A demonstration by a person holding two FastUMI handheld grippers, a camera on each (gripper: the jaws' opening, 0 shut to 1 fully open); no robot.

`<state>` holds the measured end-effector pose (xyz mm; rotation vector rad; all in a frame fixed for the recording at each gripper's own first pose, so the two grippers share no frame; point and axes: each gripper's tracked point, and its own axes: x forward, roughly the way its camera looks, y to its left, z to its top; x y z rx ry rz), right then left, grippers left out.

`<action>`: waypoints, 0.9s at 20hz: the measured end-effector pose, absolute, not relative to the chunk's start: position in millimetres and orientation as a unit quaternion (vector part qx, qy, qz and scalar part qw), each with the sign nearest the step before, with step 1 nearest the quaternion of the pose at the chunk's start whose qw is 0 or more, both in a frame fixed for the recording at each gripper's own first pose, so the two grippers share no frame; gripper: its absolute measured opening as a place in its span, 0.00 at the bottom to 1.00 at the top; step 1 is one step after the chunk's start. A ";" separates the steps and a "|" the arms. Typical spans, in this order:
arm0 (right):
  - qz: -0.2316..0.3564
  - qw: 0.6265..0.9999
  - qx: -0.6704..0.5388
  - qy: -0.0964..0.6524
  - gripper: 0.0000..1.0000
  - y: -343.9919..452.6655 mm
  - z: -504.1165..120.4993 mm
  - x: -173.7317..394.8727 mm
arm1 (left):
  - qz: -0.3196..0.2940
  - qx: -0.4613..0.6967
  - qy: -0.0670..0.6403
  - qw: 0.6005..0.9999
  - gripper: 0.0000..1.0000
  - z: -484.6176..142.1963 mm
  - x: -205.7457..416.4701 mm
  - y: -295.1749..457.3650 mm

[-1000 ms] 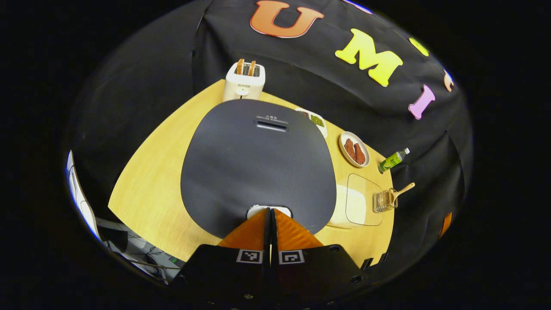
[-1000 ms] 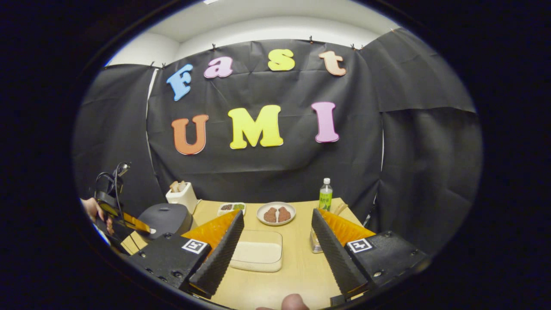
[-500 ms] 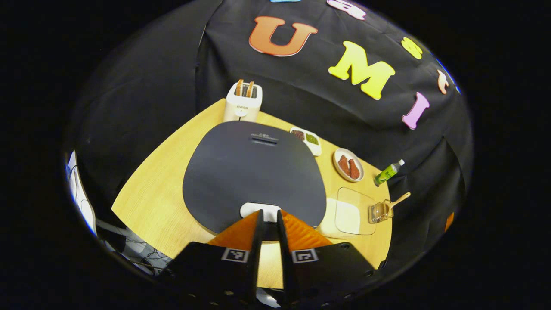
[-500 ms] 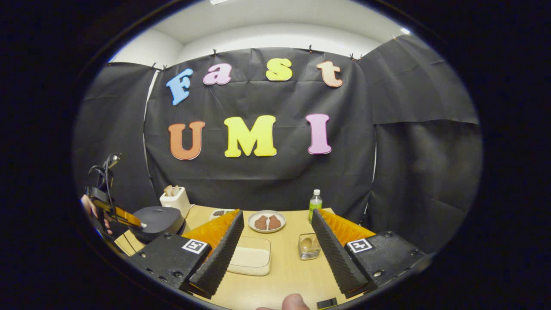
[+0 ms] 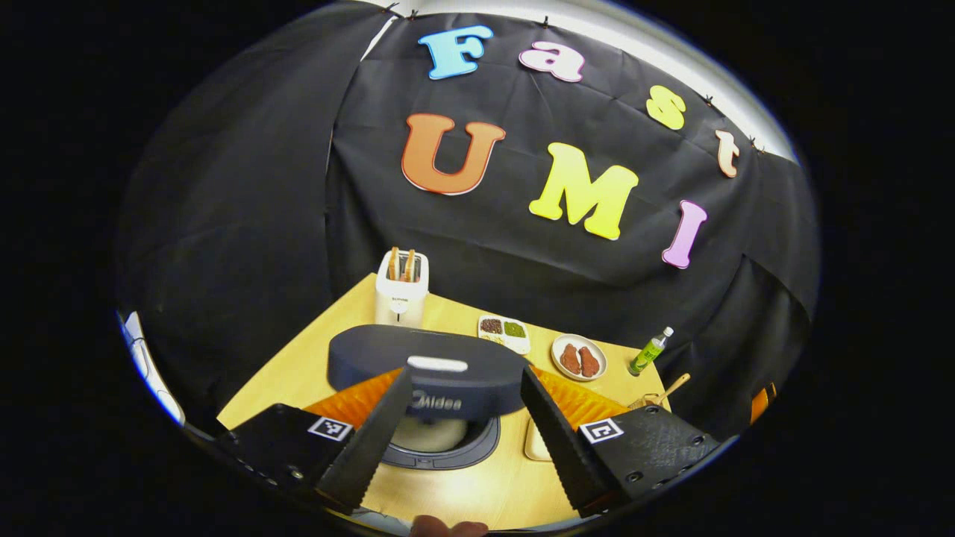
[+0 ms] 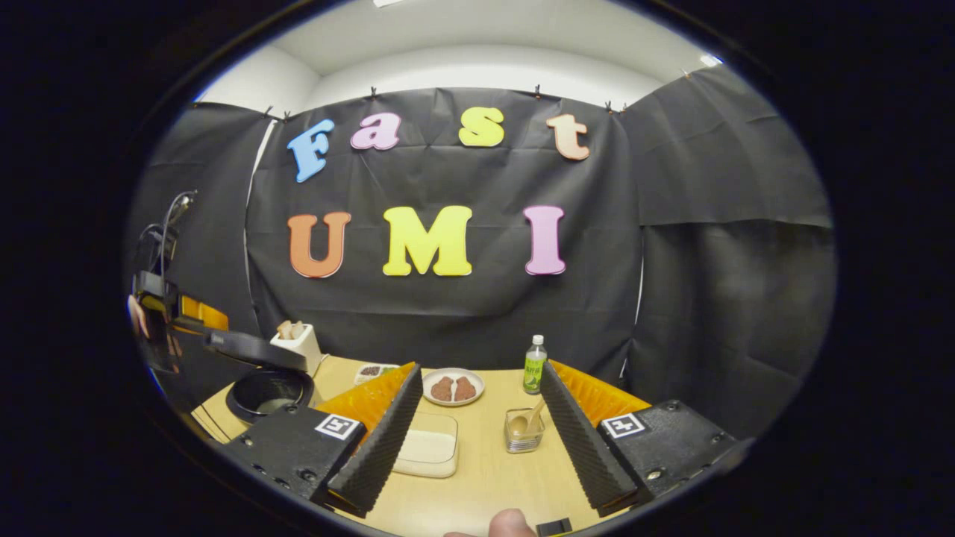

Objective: Close the left gripper, press the button to open the rice cooker; take a wooden spoon from the chopstick holder with the right hand, scoop a spoonful of rice and pour it into the rice cooker, then put the wooden spoon back into the chopstick holder.

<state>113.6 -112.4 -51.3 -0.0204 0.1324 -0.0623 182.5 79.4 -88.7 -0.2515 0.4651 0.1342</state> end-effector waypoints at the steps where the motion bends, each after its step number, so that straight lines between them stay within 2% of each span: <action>1: -0.030 0.997 -0.008 0.066 1.00 -113.0 -50.9 113.8 | 0.075 -0.115 0.215 0.967 0.95 -81.2 180.7 83.5; 13: -0.027 0.994 0.004 0.102 1.00 -153.1 -77.2 149.3 | 0.097 -0.061 0.119 0.986 0.95 -49.0 125.7 66.8; 18: -0.010 0.989 0.029 0.145 1.00 -181.3 -113.8 189.2 | 0.086 -0.073 0.116 0.987 0.95 -44.7 119.2 33.5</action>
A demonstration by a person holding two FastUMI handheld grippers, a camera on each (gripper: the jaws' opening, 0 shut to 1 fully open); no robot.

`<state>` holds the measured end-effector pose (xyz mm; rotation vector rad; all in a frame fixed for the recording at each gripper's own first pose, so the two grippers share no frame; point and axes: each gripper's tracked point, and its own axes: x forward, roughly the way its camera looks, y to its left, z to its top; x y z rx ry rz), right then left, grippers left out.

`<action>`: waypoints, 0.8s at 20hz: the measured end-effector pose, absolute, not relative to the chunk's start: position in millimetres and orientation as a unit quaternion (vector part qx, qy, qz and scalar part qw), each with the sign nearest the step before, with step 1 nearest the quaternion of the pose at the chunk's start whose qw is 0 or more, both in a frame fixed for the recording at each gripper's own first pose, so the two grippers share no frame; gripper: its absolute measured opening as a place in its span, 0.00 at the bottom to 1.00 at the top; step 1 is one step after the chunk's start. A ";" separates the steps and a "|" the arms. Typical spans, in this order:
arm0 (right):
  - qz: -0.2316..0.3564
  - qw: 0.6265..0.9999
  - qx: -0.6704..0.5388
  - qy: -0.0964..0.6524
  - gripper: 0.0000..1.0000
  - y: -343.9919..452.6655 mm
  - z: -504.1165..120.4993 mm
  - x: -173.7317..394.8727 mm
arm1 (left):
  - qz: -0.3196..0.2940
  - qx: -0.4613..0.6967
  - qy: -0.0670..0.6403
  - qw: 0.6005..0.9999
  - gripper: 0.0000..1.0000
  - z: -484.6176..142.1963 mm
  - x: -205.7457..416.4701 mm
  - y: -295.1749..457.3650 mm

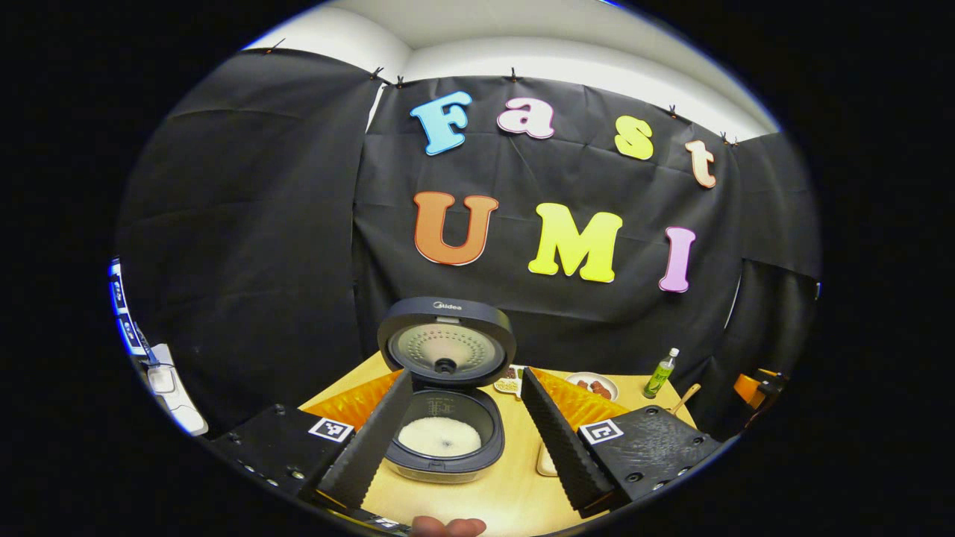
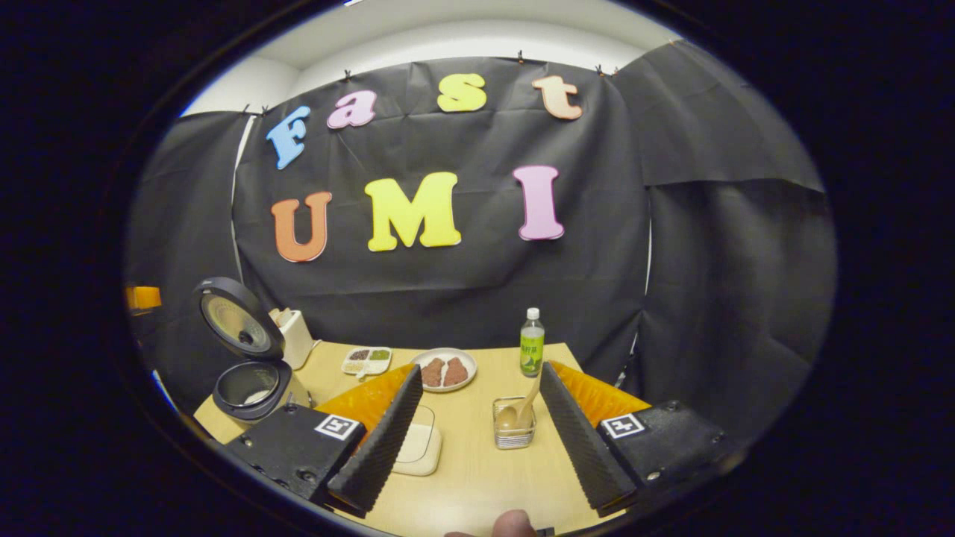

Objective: Close the left gripper, press the button to open the rice cooker; take a wooden spoon from the chopstick holder with the right hand, scoop a spoonful of rice and pour it into the rice cooker, then put the wooden spoon back into the chopstick holder.

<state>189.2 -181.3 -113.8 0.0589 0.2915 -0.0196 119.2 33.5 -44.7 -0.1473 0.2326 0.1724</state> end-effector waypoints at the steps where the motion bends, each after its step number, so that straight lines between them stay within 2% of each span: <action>1: -0.007 0.987 0.034 0.155 1.00 -188.5 -122.6 199.3 | 0.084 -0.074 0.114 0.987 0.95 -42.9 118.5 26.4; 8: 0.001 0.972 0.066 0.225 1.00 -225.6 -210.5 277.4 | 0.093 -0.060 0.110 0.988 0.95 -41.5 123.3 -7.6; 9: 0.000 0.970 0.070 0.233 0.95 -230.5 -223.5 291.8 | 0.097 -0.056 0.114 0.987 0.95 -42.6 123.2 -7.8; 10: 0.000 0.968 0.074 0.239 1.00 -233.9 -235.3 303.7 | 0.103 -0.053 0.118 0.986 0.95 -44.8 124.3 -6.9; 12: -0.005 0.965 0.067 0.253 1.00 -246.2 -259.5 328.1 | 0.118 -0.052 0.123 0.984 0.95 -46.9 126.4 -4.7; 13: -0.006 0.963 0.067 0.262 0.93 -250.5 -271.3 338.7 | 0.125 -0.052 0.124 0.983 0.95 -48.0 126.5 -3.4; 14: -0.005 0.959 0.072 0.273 0.98 -252.6 -283.4 345.2 | 0.132 -0.050 0.126 0.982 0.95 -48.9 128.2 -1.3; 16: -0.005 0.953 0.084 0.292 0.93 -258.1 -303.7 359.2 | 0.143 -0.048 0.129 0.980 0.95 -48.6 128.7 1.2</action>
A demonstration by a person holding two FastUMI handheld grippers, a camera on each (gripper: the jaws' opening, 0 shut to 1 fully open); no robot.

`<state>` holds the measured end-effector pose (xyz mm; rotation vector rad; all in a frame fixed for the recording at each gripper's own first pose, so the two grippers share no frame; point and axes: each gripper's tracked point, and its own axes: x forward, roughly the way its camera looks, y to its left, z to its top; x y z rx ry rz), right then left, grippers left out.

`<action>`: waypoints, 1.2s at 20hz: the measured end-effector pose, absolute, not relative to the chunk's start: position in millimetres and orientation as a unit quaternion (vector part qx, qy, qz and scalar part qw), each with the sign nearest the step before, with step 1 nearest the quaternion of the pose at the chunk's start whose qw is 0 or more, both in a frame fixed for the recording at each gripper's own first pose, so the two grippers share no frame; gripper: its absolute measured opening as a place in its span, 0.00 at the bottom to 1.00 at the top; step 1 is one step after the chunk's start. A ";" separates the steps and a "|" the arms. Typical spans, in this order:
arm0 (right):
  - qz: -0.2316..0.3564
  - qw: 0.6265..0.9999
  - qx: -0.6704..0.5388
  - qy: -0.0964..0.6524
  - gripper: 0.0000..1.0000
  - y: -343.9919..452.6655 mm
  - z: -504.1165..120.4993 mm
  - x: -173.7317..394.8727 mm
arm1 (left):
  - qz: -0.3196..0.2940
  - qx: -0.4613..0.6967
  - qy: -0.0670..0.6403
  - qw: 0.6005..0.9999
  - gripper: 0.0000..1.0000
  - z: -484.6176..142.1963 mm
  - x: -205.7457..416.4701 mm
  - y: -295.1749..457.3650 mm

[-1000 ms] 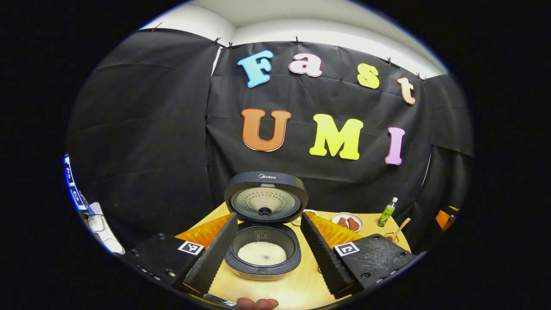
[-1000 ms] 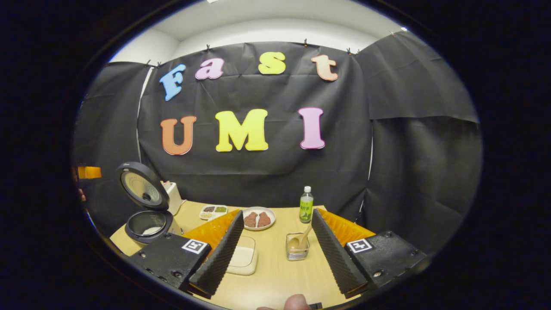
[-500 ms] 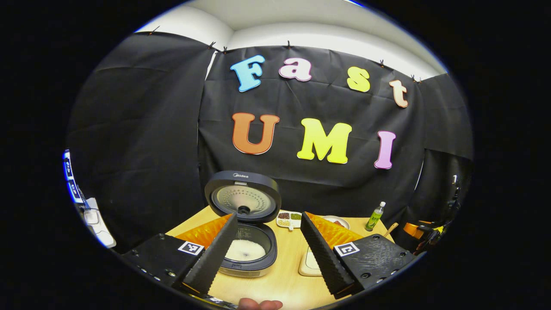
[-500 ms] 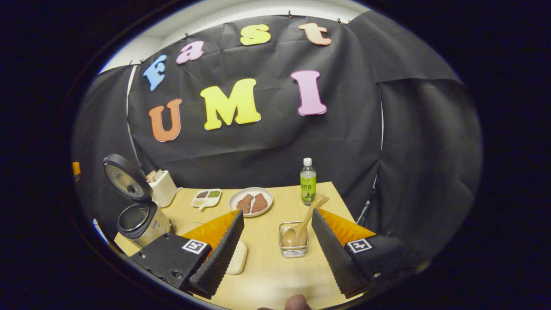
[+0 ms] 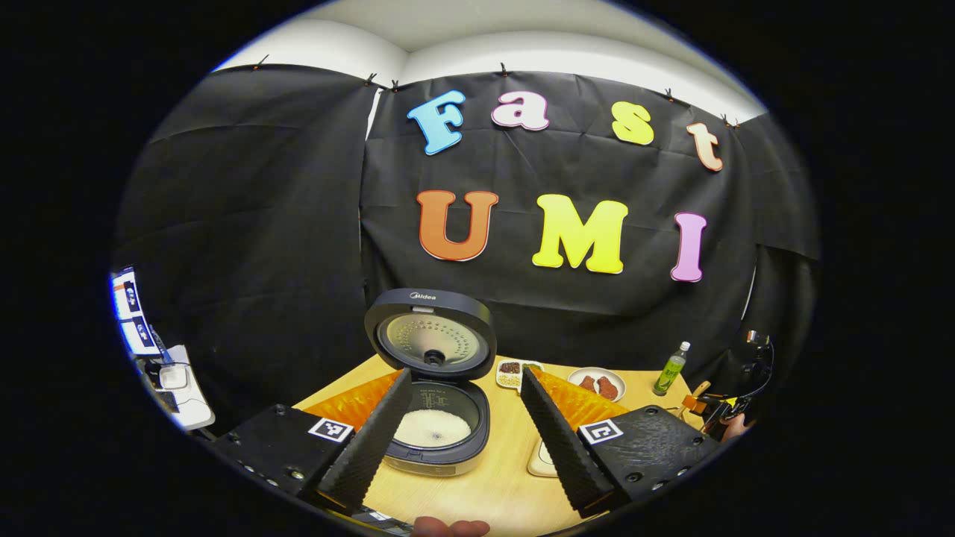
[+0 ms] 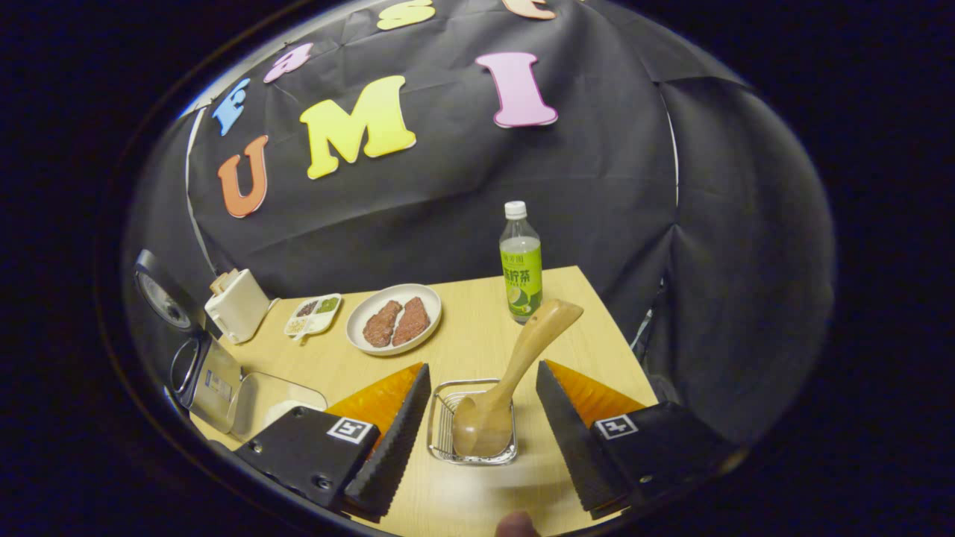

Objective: Close the left gripper, press the button to open the rice cooker; take a wooden spoon from the chopstick holder with the right hand, scoop a spoonful of rice and pour it into the rice cooker, then put the wooden spoon back into the chopstick holder.

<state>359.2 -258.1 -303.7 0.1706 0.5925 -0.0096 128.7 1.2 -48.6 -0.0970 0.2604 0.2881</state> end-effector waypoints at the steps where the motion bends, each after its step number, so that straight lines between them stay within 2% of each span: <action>1: -0.007 0.950 0.090 0.299 0.90 -261.7 -311.8 365.6 | 0.147 -0.046 0.129 0.980 0.95 -48.5 128.9 1.8; 2: -0.011 0.946 0.098 0.307 0.85 -264.1 -318.7 369.5 | 0.152 -0.040 0.129 0.979 0.95 -48.4 129.7 4.1; 5: -0.022 0.939 0.125 0.319 0.77 -269.8 -330.6 385.1 | 0.160 -0.030 0.138 0.977 0.95 -55.4 133.3 5.9; 6: -0.024 0.937 0.129 0.323 0.70 -270.2 -334.3 389.5 | 0.161 -0.029 0.140 0.977 0.95 -56.9 134.5 5.5; 8: -0.020 0.934 0.131 0.333 0.65 -270.6 -341.9 394.1 | 0.162 -0.024 0.141 0.976 0.95 -55.7 135.3 6.3; 10: -0.014 0.932 0.132 0.338 0.51 -269.2 -344.0 396.9 | 0.161 -0.018 0.142 0.977 0.95 -57.8 137.0 6.6; 11: -0.016 0.933 0.128 0.336 0.52 -270.6 -343.0 399.1 | 0.160 -0.017 0.142 0.977 0.95 -57.7 137.5 6.8; 14: -0.009 0.932 0.133 0.338 0.27 -263.4 -335.3 392.7 | 0.163 -0.020 0.141 0.976 0.95 -56.4 136.5 11.3; 15: -0.010 0.930 0.136 0.342 0.24 -259.9 -335.1 391.1 | 0.164 -0.022 0.139 0.976 0.95 -56.4 136.4 13.6; 16: -0.015 0.929 0.137 0.344 0.16 -261.6 -333.2 386.8 | 0.165 -0.025 0.137 0.976 0.95 -55.6 136.1 15.1; 20: -0.022 0.941 0.132 0.311 0.09 -257.8 -296.7 377.6 | 0.161 -0.031 0.127 0.978 0.95 -52.5 133.2 17.4; 24: -0.018 0.962 0.082 0.262 0.09 -243.5 -237.2 366.9 | 0.156 -0.038 0.113 0.980 0.95 -46.1 125.4 23.8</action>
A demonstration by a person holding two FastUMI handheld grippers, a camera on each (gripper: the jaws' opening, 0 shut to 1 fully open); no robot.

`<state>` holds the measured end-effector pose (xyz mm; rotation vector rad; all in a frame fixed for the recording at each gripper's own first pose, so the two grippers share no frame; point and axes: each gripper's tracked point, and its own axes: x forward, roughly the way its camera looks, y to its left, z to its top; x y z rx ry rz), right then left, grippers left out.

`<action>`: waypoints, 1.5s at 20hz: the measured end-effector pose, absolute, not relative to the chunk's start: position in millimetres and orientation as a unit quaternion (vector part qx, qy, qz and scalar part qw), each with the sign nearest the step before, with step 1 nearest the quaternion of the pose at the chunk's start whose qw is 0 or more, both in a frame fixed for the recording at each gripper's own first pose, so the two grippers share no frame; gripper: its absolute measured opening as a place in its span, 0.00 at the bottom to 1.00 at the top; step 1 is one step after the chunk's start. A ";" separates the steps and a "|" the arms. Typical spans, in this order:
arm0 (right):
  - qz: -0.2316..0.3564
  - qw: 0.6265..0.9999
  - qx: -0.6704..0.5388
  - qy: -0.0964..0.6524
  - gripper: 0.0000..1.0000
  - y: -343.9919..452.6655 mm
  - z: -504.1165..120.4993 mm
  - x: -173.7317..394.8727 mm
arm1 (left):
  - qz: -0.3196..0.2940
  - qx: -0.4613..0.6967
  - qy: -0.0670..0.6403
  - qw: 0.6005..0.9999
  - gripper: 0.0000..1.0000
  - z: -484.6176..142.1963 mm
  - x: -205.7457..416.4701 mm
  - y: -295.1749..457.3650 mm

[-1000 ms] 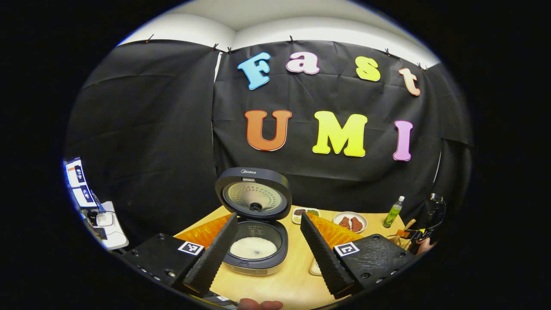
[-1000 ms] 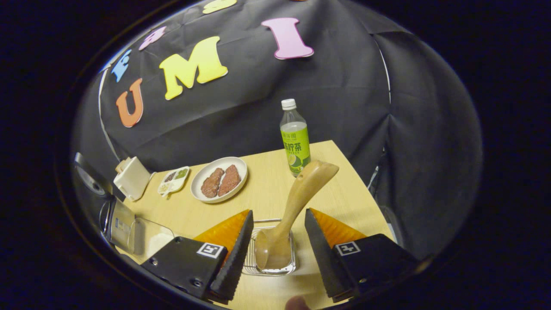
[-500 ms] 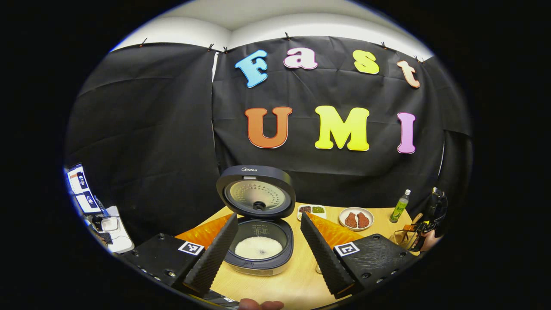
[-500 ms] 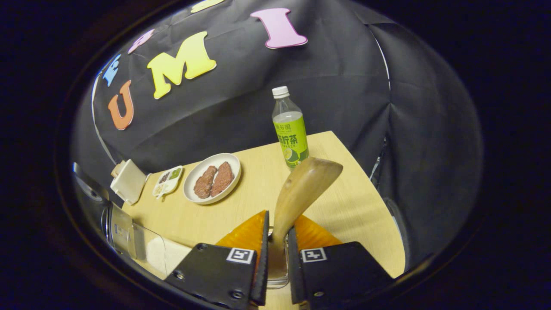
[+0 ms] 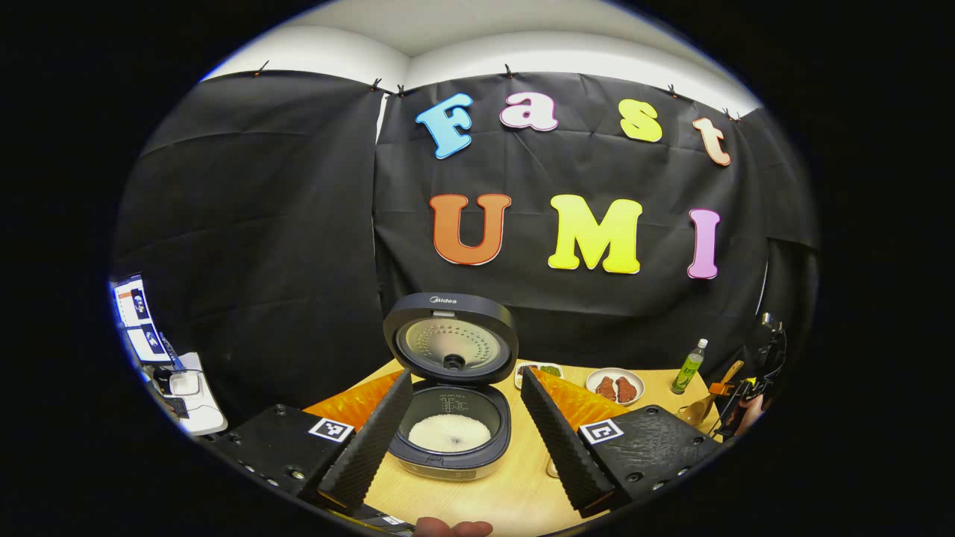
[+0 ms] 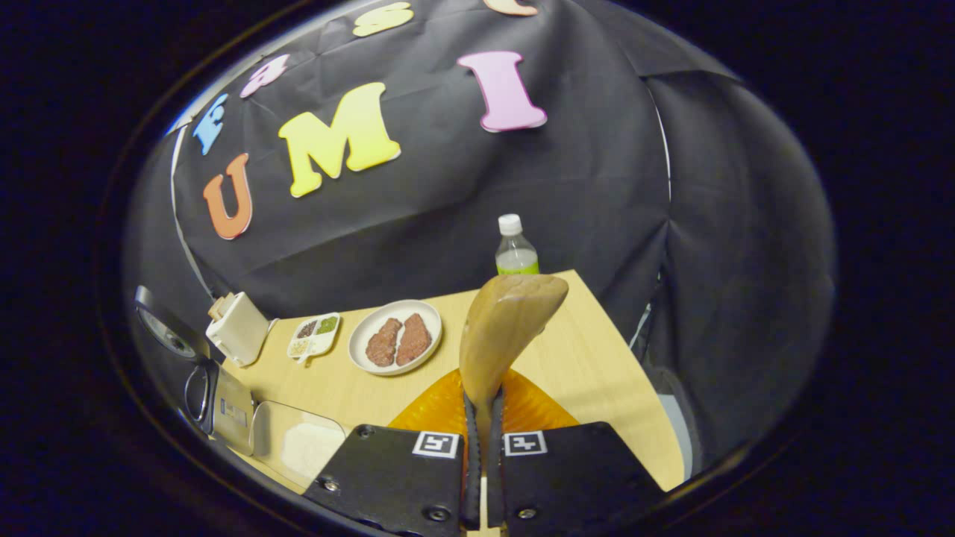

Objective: Close the left gripper, press the button to open the rice cooker; take a wooden spoon from the chopstick holder with the right hand, scoop a spoonful of rice and pour it into the rice cooker, then put the wooden spoon back into the chopstick holder.

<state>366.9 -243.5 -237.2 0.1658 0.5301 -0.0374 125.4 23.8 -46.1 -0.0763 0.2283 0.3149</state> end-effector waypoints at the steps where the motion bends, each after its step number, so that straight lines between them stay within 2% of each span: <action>1: -0.010 0.965 0.070 0.254 0.09 -233.8 -222.4 363.7 | 0.155 -0.041 0.109 0.981 0.95 -45.9 123.1 25.1; 7: 0.067 0.969 0.053 0.231 0.08 -120.3 -176.0 336.0 | 0.170 -0.052 0.098 0.979 0.95 -39.5 102.7 52.3; 13: 0.138 0.959 -0.011 0.246 0.09 -16.5 -220.6 311.6 | 0.200 -0.056 0.098 0.973 0.95 -37.4 70.5 86.5; 19: 0.118 0.947 -0.109 0.278 0.09 0.4 -297.7 310.1 | 0.254 -0.059 0.114 0.959 0.95 -39.1 23.5 125.3; 23: 0.078 0.943 -0.160 0.280 0.08 -6.5 -320.0 312.5 | 0.280 -0.066 0.126 0.949 0.95 -46.2 2.9 140.6; 27: 0.079 0.943 -0.140 0.292 0.08 6.7 -331.7 310.9 | 0.299 -0.071 0.127 0.943 0.95 -47.9 -12.5 149.3; 30: 0.093 0.940 -0.068 0.322 0.09 26.8 -341.7 301.6 | 0.309 -0.068 0.124 0.940 0.95 -45.7 -20.5 148.4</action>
